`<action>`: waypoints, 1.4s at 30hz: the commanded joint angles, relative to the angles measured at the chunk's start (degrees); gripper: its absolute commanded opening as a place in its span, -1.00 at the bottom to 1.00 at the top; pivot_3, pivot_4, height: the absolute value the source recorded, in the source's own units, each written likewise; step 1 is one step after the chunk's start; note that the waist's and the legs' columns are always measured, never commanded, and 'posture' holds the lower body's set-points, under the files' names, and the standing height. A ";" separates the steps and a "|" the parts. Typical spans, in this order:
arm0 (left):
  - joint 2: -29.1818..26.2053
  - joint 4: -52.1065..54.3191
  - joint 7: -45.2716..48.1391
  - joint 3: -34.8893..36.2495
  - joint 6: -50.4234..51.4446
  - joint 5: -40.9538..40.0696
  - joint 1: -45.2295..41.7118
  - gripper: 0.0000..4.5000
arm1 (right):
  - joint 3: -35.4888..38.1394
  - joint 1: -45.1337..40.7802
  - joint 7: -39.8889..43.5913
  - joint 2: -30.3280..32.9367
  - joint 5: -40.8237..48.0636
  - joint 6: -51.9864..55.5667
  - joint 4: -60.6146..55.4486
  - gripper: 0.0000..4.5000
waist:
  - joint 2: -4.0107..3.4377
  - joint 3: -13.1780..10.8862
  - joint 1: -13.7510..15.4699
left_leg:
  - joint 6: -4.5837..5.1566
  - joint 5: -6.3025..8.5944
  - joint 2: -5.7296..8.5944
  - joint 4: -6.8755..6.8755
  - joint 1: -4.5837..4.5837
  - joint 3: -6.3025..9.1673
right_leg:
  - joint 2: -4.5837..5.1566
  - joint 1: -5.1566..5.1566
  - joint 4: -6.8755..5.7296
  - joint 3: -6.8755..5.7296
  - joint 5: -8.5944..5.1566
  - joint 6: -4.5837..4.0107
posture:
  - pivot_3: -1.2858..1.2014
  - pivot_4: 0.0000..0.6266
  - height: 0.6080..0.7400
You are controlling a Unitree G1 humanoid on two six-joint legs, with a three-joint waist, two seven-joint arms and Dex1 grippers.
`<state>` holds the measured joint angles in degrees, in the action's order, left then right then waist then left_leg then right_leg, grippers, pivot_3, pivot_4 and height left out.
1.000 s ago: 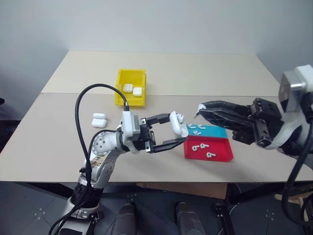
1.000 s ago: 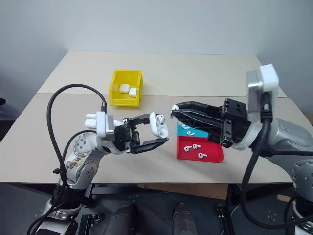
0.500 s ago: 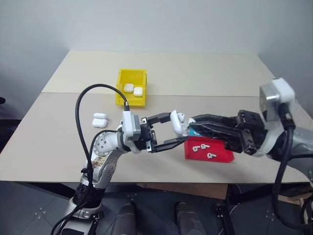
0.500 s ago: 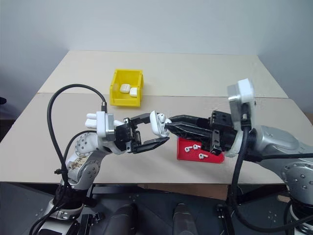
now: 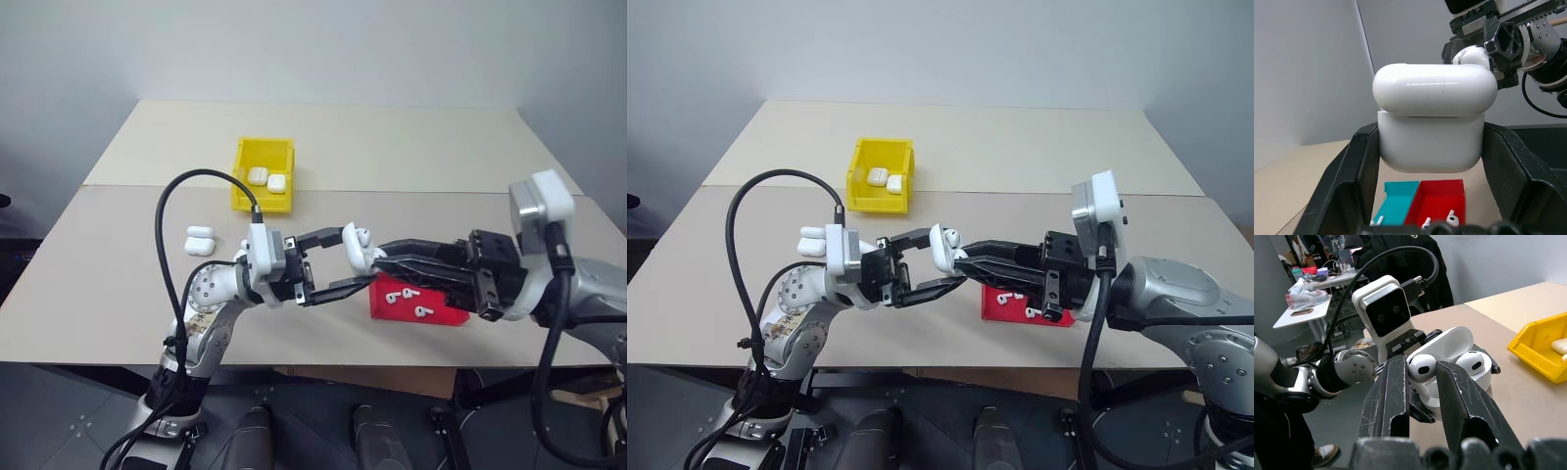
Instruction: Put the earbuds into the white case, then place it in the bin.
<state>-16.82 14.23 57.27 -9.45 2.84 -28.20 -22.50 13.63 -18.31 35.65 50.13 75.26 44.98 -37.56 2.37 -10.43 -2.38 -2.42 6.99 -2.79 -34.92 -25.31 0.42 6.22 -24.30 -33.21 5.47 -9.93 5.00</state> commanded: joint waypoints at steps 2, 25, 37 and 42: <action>0.77 1.36 0.55 0.07 -1.68 -0.77 -0.51 0.24 | -0.41 -0.60 -1.32 -0.64 -0.73 -0.25 -0.28 -0.59 | 0.00 0.00 0.00 | 0.00 0.00 0.00 -0.01 0.00 0.00 | 0.00 0.00 0.00 0.00 0.00 0.00 | 0.03 -0.52 1.00; 1.01 -0.31 -0.18 0.04 -1.02 0.14 -1.00 0.24 | 4.88 1.66 7.43 3.53 -11.86 -4.26 -0.10 -0.01 | 0.01 0.00 0.05 | -0.01 0.01 0.01 -0.02 -0.03 0.00 | 0.00 -0.02 0.06 0.00 0.00 0.00 | 0.03 -0.52 1.00; 3.20 -7.22 -4.43 -3.37 -0.24 7.85 -5.71 0.24 | -1.79 -17.53 9.04 5.79 -9.97 -0.38 4.72 -0.71 | 0.01 0.00 -0.18 | -0.02 0.01 0.00 0.00 0.00 0.03 | 0.00 -0.05 0.08 -0.02 0.00 0.00 | 0.03 -0.52 1.00; 5.77 -9.44 -4.22 -4.40 -2.83 9.58 -6.86 0.24 | -9.24 -22.34 7.21 2.92 -14.49 1.01 5.21 -0.99 | 0.00 0.00 -0.01 | 0.00 0.00 0.02 0.11 -0.18 0.03 | 0.00 -0.18 0.10 -0.02 0.00 0.00 | 0.03 -0.52 1.00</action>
<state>-11.80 3.77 53.16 -13.29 1.81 -18.85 -28.24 5.46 -39.31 43.50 53.21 62.80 45.51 -31.90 2.37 -10.43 -2.39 -2.42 6.99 -2.77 -34.79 -25.51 0.45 6.22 -24.51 -33.12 5.43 -9.93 5.00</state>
